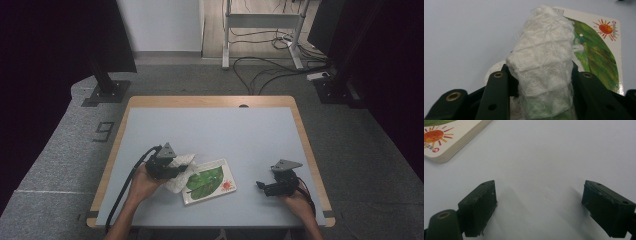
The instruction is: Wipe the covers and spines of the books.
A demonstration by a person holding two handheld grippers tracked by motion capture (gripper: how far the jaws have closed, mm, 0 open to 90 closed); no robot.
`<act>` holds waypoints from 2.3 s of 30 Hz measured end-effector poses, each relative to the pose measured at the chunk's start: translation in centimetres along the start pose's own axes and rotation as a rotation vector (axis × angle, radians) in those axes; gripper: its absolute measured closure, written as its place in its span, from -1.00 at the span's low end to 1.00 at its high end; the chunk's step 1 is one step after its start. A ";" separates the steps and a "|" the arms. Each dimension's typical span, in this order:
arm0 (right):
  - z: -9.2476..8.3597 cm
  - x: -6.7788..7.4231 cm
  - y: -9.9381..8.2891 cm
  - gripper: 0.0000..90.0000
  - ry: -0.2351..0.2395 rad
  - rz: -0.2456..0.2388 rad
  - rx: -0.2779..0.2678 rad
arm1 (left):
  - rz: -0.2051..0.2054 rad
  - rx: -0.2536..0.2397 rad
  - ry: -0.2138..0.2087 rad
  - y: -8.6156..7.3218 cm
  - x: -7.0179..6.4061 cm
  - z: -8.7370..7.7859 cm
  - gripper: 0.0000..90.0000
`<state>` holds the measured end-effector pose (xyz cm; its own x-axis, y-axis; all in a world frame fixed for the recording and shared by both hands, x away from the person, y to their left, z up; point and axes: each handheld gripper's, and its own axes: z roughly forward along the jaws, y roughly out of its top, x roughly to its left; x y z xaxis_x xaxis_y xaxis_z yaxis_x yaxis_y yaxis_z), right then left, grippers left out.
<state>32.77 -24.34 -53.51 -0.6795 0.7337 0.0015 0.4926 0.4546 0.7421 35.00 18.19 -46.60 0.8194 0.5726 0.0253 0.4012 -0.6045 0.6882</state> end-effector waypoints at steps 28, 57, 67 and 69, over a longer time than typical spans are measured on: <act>0.0 0.0 0.0 -0.74 0.000 0.000 0.000 | 0.006 0.043 -0.004 0.2 -0.8 3.5 0.36; 0.0 0.0 0.0 -0.73 -0.001 -0.002 0.000 | 0.085 0.050 -0.075 6.3 -2.9 9.7 0.36; 0.0 0.0 0.0 -0.73 -0.001 -0.002 0.000 | 0.096 0.053 -0.096 7.8 -3.7 11.2 0.36; 0.0 0.0 0.0 -0.73 -0.001 -0.002 0.000 | 0.103 0.056 -0.094 7.8 -3.9 11.2 0.37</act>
<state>32.74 -24.33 -53.52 -0.6801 0.7331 -0.0009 0.4910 0.4565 0.7420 39.53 5.05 -49.49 0.8911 0.4532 0.0233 0.3333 -0.6884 0.6442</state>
